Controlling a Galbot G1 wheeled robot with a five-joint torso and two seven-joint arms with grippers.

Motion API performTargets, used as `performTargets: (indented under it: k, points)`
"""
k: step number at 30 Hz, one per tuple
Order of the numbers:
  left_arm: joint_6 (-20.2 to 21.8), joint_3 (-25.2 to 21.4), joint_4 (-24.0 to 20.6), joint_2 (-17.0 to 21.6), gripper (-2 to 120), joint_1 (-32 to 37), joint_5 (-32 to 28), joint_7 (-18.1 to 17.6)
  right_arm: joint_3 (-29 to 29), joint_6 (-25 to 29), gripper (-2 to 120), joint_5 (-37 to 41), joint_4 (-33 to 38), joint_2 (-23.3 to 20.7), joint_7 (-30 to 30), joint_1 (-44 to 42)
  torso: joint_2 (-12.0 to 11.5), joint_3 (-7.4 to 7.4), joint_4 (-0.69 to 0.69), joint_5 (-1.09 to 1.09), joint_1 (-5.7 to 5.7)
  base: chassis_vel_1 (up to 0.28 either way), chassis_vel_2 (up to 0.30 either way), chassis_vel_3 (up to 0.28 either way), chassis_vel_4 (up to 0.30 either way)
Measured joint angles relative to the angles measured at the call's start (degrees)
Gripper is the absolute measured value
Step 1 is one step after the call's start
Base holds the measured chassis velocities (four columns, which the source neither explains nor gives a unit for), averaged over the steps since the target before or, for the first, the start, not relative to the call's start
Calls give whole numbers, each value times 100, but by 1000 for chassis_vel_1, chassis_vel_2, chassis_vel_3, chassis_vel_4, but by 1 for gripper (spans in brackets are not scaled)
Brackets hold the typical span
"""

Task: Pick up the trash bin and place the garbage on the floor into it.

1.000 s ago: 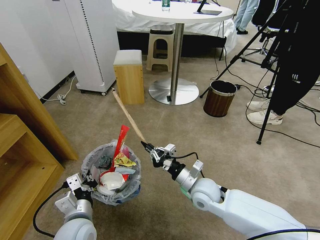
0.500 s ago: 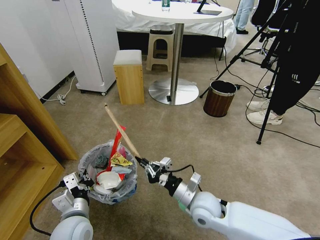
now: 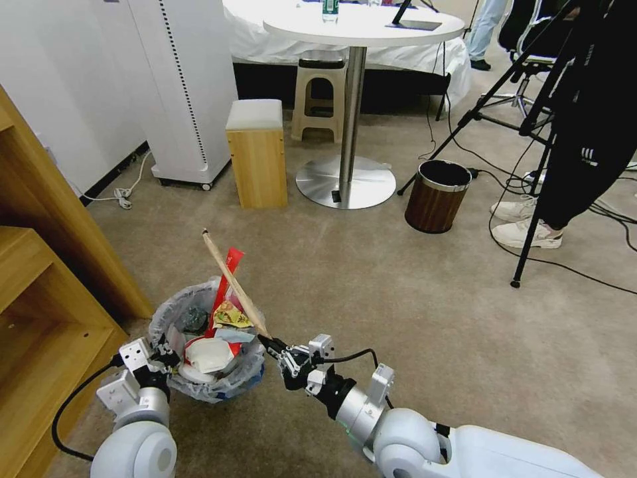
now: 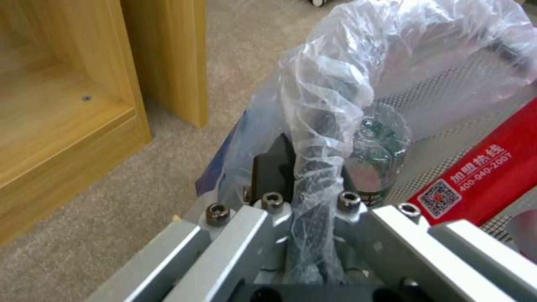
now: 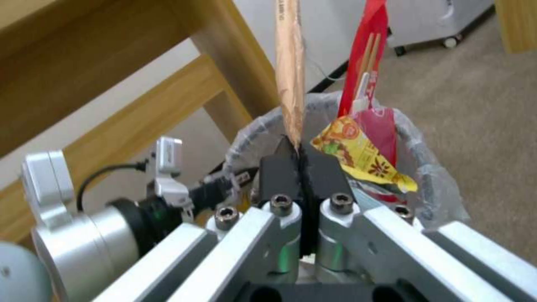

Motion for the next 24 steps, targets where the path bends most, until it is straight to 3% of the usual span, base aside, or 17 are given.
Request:
performTargets:
  k: [19, 24]
  points:
    - [0, 39, 57, -52, 0, 39, 90, 12, 532, -503, 0, 1381, 774, 614, 1541, 172, 0, 0, 0, 0, 0, 0, 0, 0, 0]
    - [0, 34, 70, -58, 0, 36, 102, 13, 549, -538, 0, 1576, 861, 640, 1624, 177, 0, 0, 0, 0, 0, 0, 0, 0, 0]
